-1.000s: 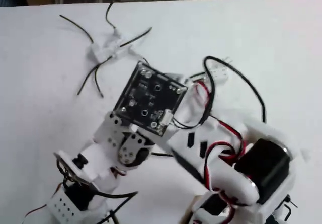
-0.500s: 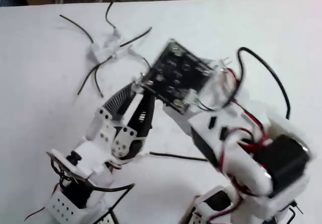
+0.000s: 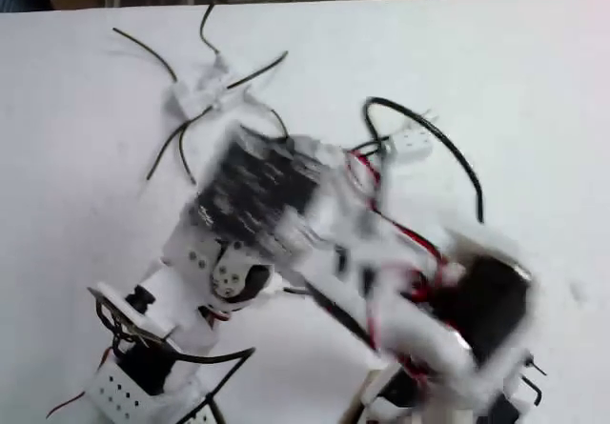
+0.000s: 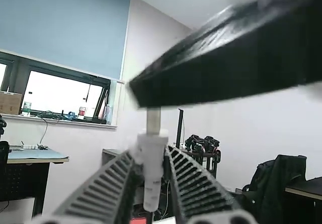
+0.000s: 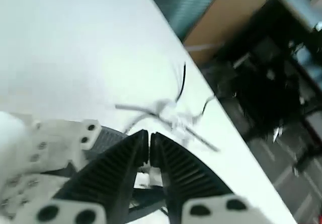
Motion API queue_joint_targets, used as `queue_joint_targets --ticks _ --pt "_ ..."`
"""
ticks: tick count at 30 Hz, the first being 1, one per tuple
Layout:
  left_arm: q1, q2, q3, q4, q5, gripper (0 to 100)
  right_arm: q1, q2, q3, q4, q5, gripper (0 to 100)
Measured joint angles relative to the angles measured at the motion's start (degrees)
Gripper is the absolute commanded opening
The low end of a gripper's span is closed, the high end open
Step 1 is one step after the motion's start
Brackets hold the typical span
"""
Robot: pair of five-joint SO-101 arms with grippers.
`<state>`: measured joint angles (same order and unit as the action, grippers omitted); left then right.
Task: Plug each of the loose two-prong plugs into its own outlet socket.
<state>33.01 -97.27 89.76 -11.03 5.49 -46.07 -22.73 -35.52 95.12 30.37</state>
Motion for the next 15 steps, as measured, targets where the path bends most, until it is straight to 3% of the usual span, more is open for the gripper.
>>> queue_joint_targets --ticks 8,15 --pt "0.18 0.09 0.09 0.26 0.26 2 13.98 0.7 4.75 -4.92 -0.26 1.9" --pt "0.18 -0.09 -0.09 0.18 0.18 2 19.34 0.62 4.92 -4.84 2.9 1.9"
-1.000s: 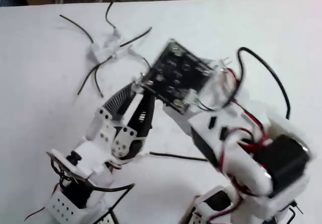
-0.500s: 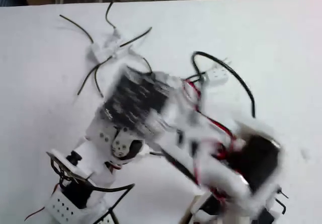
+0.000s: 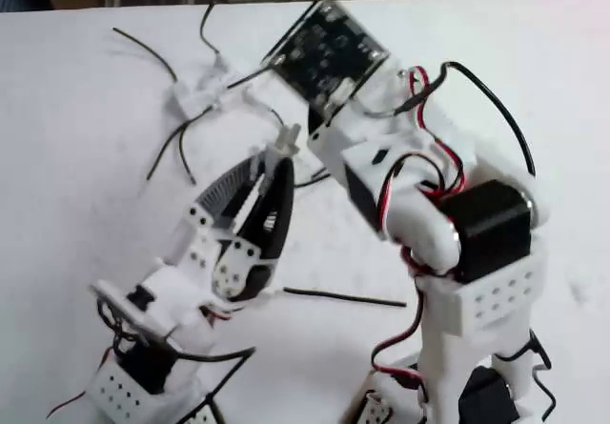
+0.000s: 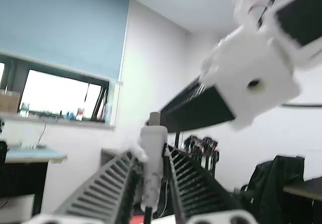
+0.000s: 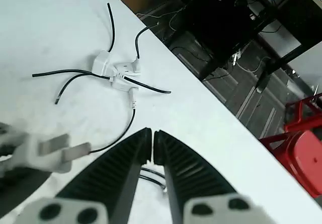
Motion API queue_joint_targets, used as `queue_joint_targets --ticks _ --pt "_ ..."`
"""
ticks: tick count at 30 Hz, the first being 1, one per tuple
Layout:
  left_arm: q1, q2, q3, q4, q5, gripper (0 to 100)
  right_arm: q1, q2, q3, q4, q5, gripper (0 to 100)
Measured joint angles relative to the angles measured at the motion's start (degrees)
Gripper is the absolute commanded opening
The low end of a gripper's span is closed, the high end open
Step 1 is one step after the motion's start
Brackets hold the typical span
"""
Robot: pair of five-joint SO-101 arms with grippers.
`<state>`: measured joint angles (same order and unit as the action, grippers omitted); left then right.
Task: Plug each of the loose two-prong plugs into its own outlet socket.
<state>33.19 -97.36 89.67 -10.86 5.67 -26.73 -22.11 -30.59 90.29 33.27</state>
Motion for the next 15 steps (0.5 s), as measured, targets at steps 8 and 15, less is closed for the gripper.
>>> queue_joint_targets --ticks 8,15 --pt "-0.18 0.0 0.0 0.0 -0.18 2 -12.84 -9.67 0.0 0.0 0.44 1.9" --pt "1.05 0.0 0.0 0.0 -0.18 2 -16.7 -6.15 1.49 0.0 0.53 1.9"
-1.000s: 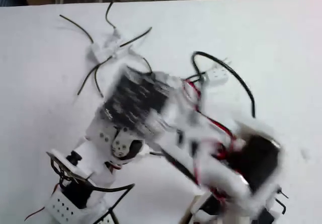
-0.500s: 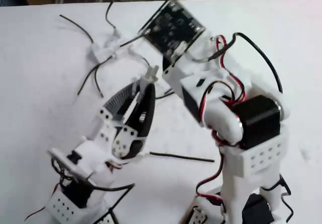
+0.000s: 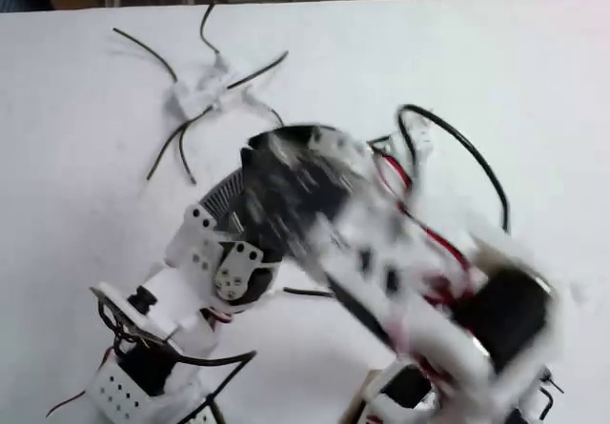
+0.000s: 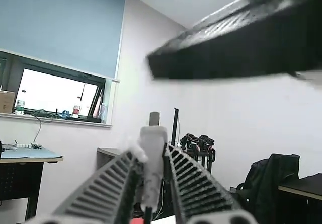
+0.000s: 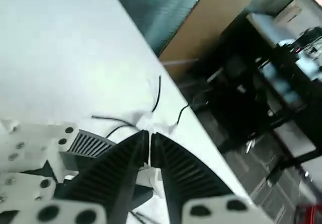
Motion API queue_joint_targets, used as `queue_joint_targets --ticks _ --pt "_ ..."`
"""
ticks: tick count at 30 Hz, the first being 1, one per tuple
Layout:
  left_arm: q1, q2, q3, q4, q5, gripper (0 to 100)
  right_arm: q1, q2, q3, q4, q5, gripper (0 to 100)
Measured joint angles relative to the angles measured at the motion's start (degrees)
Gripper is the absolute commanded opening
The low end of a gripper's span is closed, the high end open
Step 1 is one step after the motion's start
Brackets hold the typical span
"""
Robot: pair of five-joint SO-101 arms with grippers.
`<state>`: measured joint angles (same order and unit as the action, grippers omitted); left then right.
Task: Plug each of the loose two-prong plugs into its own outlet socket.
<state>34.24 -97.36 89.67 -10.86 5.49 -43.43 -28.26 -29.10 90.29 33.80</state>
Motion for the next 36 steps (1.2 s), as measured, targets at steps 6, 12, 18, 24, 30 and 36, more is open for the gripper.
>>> queue_joint_targets --ticks 6,12,18,24,30,36 --pt "0.18 0.09 0.09 0.09 0.26 2 9.49 4.4 4.75 -4.75 -0.09 1.9" --pt "0.18 0.35 0.35 0.18 0.26 2 13.01 3.96 11.25 -9.76 3.43 1.9" --pt "0.26 0.35 0.35 0.26 0.26 2 13.27 0.97 12.4 -9.93 3.87 1.9" --pt "0.35 0.26 0.26 0.18 0.09 2 13.8 -1.76 12.92 -8.88 4.22 1.9" --pt "0.35 0.35 0.44 0.26 0.26 2 14.59 -5.54 22.77 -13.1 4.31 1.9" --pt "0.35 0.44 0.44 0.26 0.26 2 17.14 -8.35 32.26 -19.43 4.31 1.9"
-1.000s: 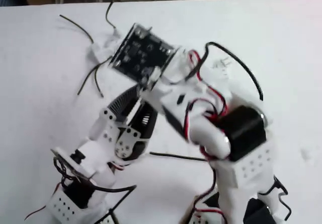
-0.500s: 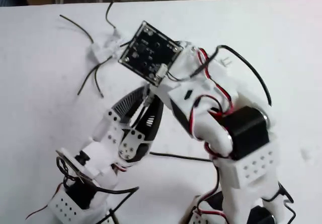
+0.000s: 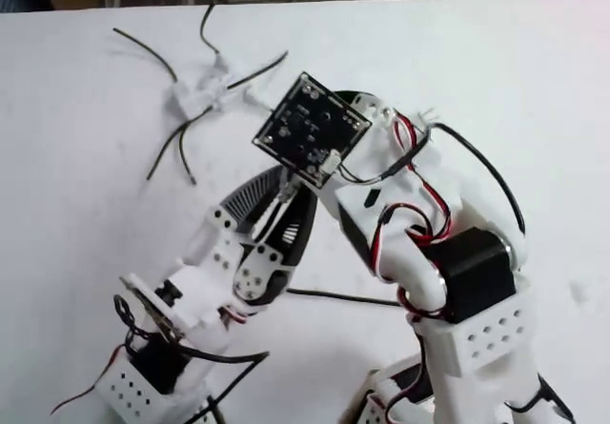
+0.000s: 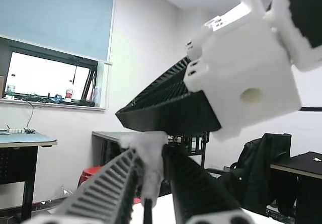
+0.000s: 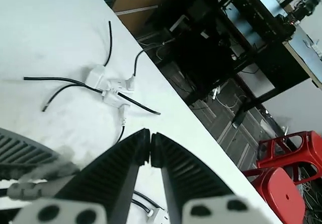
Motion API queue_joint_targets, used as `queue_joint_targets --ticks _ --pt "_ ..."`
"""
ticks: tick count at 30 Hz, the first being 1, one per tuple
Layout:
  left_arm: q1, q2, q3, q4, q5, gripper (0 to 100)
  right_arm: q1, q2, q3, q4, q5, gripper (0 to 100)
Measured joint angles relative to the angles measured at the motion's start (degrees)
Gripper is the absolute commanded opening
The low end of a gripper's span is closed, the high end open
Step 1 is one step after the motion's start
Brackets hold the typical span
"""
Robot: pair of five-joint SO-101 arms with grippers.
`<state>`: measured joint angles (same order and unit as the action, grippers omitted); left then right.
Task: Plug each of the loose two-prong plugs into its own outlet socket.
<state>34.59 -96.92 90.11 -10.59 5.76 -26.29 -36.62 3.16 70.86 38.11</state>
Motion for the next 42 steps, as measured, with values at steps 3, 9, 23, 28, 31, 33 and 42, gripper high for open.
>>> queue_joint_targets --ticks 3,9,23,28,31,33,42 --pt "0.0 0.0 0.0 0.0 0.0 2 2.02 -1.05 2.9 -2.46 0.0 1.9" --pt "-0.26 -1.23 -0.44 -0.35 -0.18 2 4.22 -1.32 5.01 -2.11 0.26 1.9" --pt "-0.35 -0.35 -0.79 1.76 -0.18 2 8.09 -10.81 -14.68 9.76 2.11 1.9" --pt "-1.14 7.3 -9.49 13.27 5.19 2 16.62 -10.11 -15.12 16.79 2.11 1.9" --pt "-3.69 17.32 -16.79 18.11 9.58 2 21.54 -10.11 -15.12 20.84 2.11 1.9" --pt "-5.36 24.26 -21.71 21.54 12.4 2 24.62 -10.46 -14.77 23.38 2.11 1.9" --pt "-7.12 45.89 -44.84 50.02 10.73 2 36.92 -10.55 4.75 25.76 2.11 1.9"
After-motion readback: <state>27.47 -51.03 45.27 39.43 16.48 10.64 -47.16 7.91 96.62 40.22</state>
